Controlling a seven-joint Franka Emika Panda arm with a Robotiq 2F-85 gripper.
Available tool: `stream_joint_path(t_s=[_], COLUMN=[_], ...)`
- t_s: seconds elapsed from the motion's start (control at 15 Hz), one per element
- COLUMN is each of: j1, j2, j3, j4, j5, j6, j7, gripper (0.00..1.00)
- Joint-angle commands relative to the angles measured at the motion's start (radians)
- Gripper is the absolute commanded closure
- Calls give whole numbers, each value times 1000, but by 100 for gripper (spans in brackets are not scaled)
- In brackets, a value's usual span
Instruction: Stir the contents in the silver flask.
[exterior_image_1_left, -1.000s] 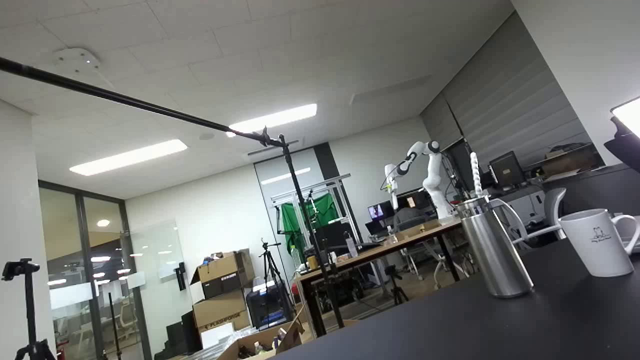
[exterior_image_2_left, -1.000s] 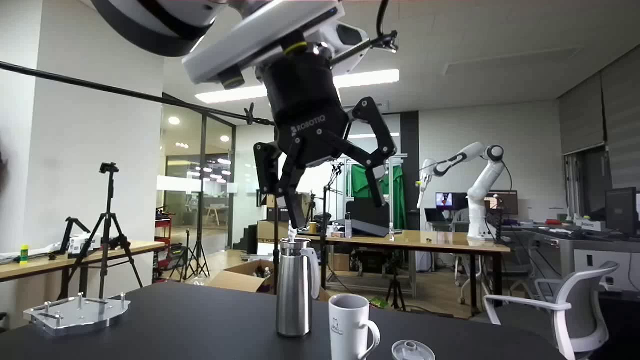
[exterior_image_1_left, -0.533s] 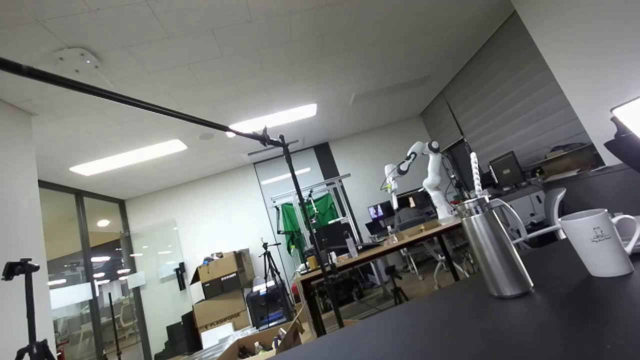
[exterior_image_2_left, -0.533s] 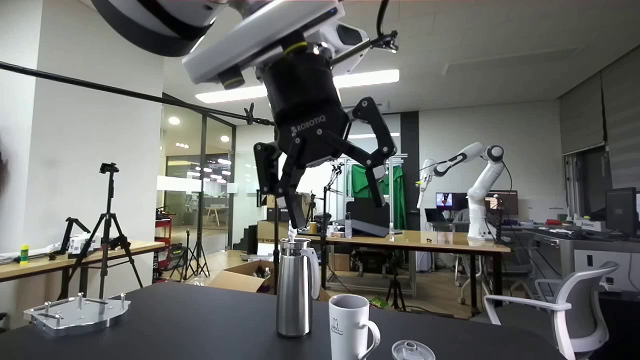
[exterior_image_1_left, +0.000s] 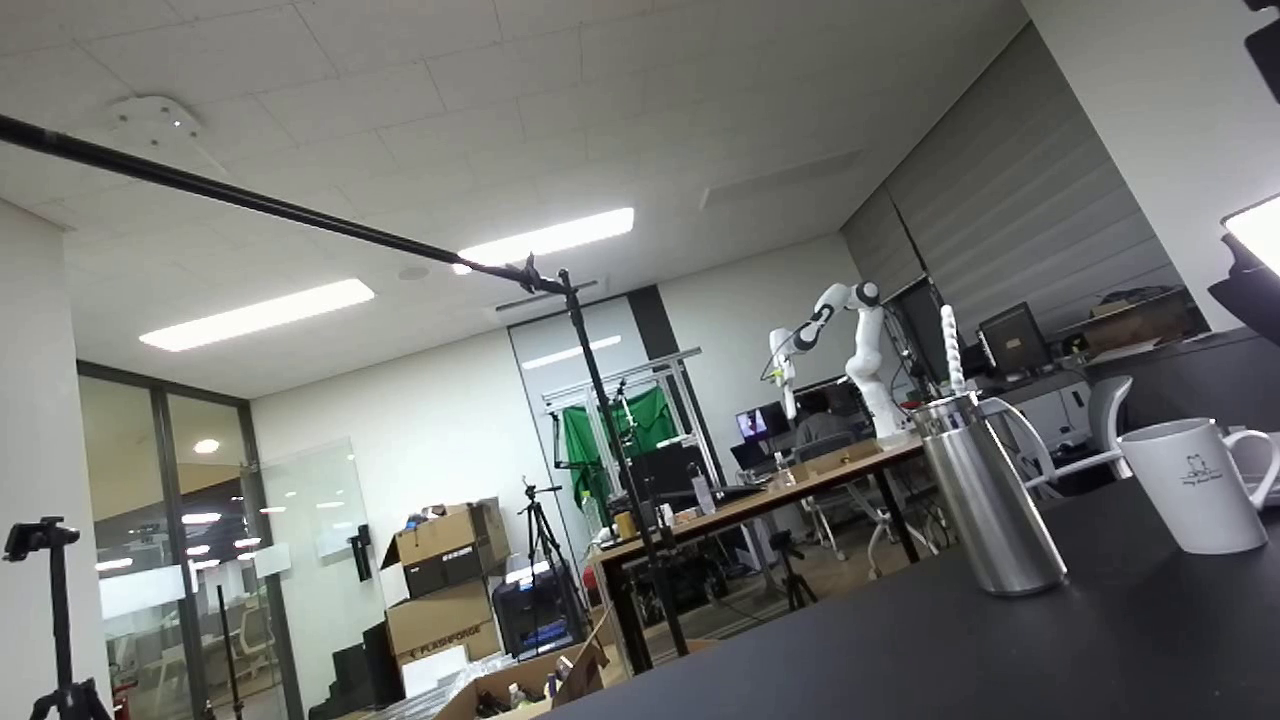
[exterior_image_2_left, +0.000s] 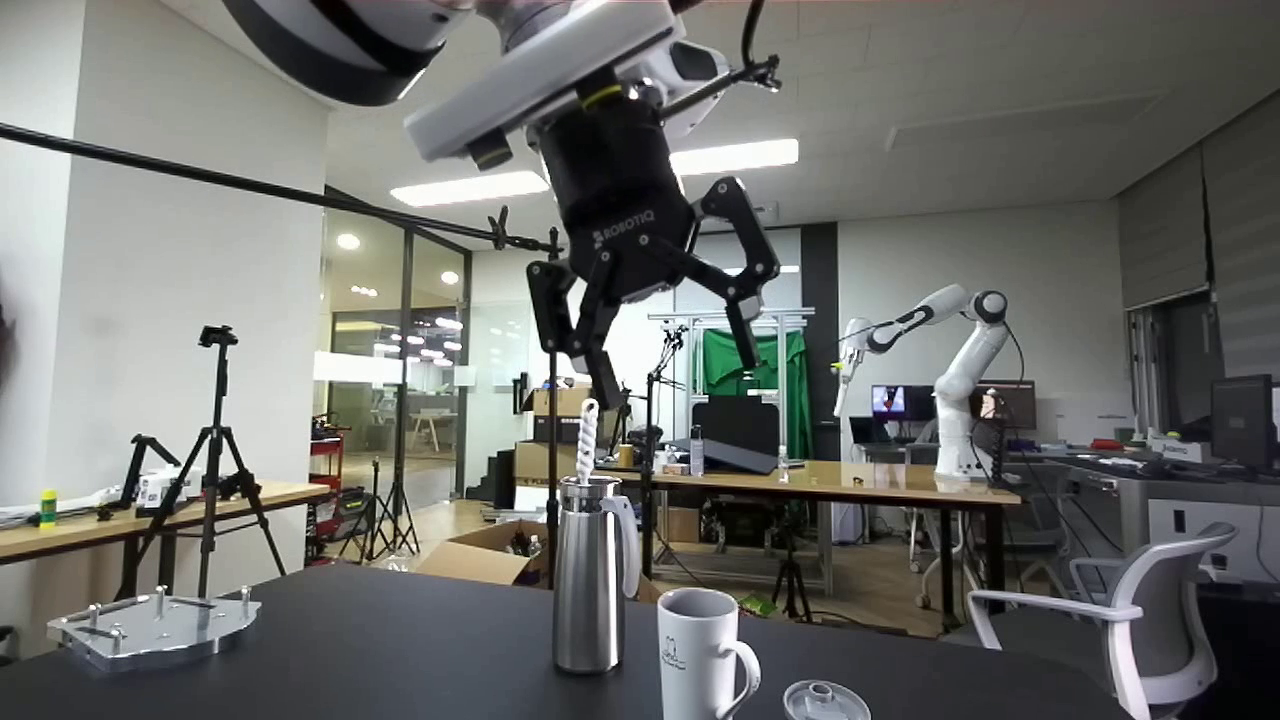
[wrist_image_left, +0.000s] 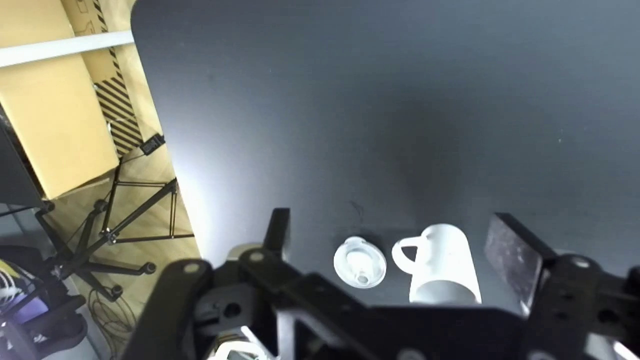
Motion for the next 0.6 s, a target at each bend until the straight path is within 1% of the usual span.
stream_joint_path(t_s=[0.0,0.27,0.47,0.53], j1=[35,57,99,112], j2=[140,294,412,449], j3=[67,131,140,144], j4=[181,370,525,580], j5=[39,86,189,216], j6=[1,-42,-147,-198], j7=[127,306,400,431], gripper=[0,0,0,0])
